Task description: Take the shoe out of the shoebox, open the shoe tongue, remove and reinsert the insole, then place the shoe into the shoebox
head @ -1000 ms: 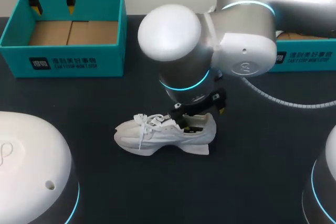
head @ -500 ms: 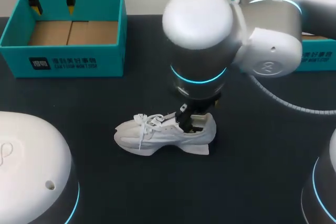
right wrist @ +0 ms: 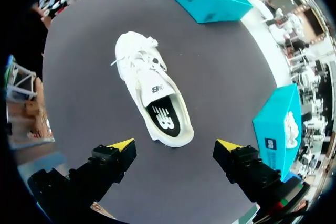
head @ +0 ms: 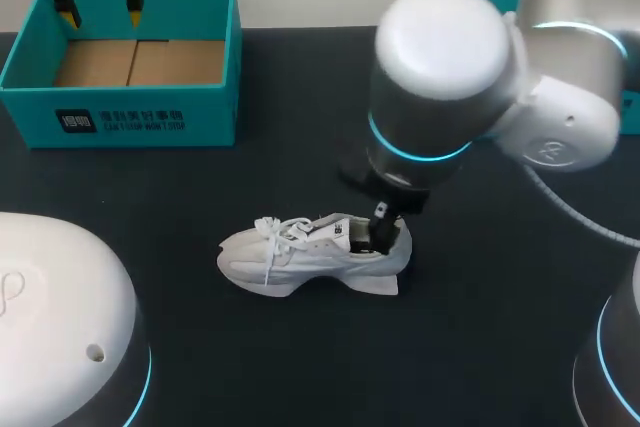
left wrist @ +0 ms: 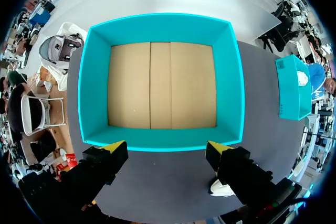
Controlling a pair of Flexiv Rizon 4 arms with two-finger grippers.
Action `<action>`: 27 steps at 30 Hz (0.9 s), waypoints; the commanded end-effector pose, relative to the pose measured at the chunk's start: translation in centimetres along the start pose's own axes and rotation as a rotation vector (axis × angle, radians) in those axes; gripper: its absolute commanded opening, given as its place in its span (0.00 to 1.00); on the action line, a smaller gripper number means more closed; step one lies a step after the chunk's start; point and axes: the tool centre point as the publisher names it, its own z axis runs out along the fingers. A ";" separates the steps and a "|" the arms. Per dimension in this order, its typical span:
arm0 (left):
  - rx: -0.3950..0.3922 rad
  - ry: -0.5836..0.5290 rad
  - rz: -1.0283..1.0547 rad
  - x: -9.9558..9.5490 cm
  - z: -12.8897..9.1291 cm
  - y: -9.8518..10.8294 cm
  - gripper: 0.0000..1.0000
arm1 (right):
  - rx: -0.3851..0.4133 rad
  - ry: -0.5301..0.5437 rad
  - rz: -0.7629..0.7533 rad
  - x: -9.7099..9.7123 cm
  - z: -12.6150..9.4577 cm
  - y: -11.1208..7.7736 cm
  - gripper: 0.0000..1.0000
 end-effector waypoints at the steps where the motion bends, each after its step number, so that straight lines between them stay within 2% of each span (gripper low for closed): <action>1: 0.000 0.000 0.000 0.0 0.0 0.0 1.00 | -0.351 0.194 -0.243 -1.4 -0.1 -4.2 1.00; 6: 0.000 0.000 0.000 0.0 0.0 0.0 1.00 | -0.528 0.353 -0.451 -1.4 1.2 -5.0 1.00; 10: 0.000 0.000 0.000 0.0 0.0 0.0 1.00 | -0.680 0.391 -0.556 -0.9 2.3 -5.4 1.00; 13: 0.000 0.000 0.000 0.0 0.0 0.0 1.00 | -0.786 0.377 -0.572 -1.2 3.2 -6.1 1.00; 21: 0.000 0.000 0.000 0.0 0.0 0.0 1.00 | -0.931 0.300 -0.564 -2.7 5.7 -8.3 1.00; 27: 0.000 0.000 0.000 0.0 0.0 0.0 1.00 | -1.043 0.264 -0.489 -4.1 7.4 -9.6 1.00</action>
